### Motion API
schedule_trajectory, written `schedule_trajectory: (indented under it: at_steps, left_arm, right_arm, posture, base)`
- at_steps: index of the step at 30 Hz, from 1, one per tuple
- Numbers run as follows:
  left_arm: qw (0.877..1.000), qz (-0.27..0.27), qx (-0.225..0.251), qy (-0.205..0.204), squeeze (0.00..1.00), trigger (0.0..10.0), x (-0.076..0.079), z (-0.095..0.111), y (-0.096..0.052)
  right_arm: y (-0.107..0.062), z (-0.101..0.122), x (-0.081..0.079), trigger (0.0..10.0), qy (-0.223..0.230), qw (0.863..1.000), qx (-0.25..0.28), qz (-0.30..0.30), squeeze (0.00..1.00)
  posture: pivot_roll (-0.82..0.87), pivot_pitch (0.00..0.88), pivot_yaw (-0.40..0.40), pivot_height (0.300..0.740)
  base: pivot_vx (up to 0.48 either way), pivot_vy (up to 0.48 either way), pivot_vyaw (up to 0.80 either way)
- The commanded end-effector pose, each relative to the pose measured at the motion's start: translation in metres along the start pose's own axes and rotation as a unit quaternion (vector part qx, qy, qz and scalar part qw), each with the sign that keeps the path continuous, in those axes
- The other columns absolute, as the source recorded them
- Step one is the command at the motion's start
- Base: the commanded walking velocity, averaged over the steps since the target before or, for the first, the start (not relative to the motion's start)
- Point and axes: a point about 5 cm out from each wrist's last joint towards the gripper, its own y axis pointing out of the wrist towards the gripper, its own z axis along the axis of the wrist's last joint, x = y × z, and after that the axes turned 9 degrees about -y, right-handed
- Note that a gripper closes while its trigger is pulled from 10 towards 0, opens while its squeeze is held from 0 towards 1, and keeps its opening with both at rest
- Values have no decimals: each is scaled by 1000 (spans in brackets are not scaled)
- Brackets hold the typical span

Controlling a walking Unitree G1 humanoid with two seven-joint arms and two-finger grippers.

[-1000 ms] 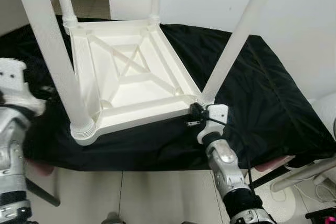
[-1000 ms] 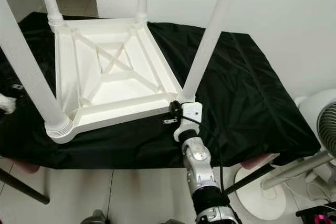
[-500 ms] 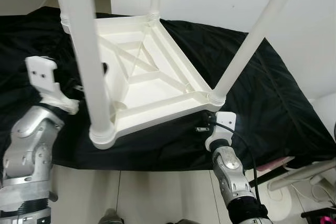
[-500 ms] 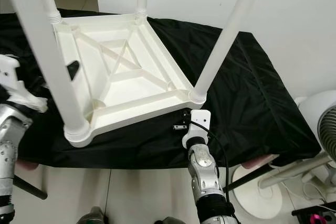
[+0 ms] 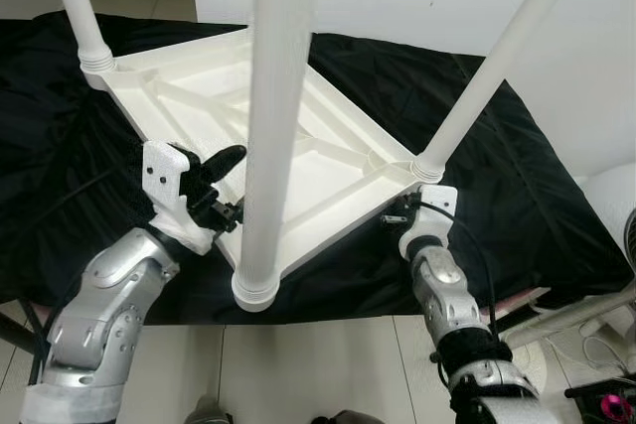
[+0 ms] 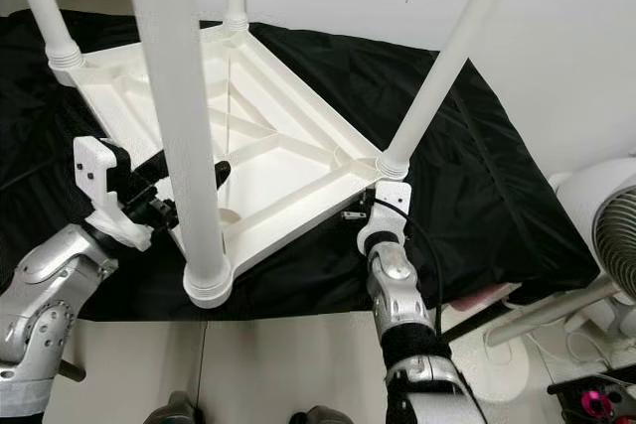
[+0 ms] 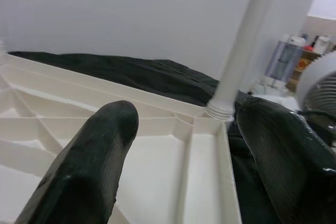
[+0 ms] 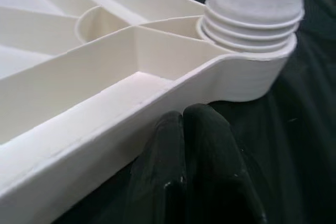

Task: Building children table

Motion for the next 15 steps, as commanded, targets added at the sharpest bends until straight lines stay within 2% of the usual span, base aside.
schedule_trajectory:
  at_steps: [1, 2, 5, 9, 15]
  left_arm:
    - [994, -109, -20, -16, 0, 10000, 25, -6, 5]
    - [994, -109, -20, -16, 0, 10000, 25, -6, 5]
    - [991, -129, -21, -28, 0, 10000, 40, -11, 12]
    - [991, -133, -22, -29, 0, 10000, 43, -12, 13]
    - [988, -151, -18, -36, 0, 10000, 58, -13, 23]
  right_arm:
    - [7, 0, 4, 10000, 16, 1000, -16, 7, 0]
    - [7, 0, 4, 10000, 16, 1000, -16, 7, 0]
    - [17, 10, 3, 10000, 23, 999, -14, 46, 0]
    - [20, 12, 3, 10000, 21, 998, -14, 59, 0]
    - [28, 23, 1, 10000, -5, 994, 3, 106, 0]
  posture:
    - [52, 72, -96, 740]
    - [52, 72, -96, 740]
    - [52, 77, -90, 740]
    - [52, 77, -90, 740]
    - [53, 82, -76, 740]
  base:
    - [0, 0, 0]
    - [0, 0, 0]
    - [0, 0, 0]
    - [0, 0, 0]
    - [0, 0, 0]
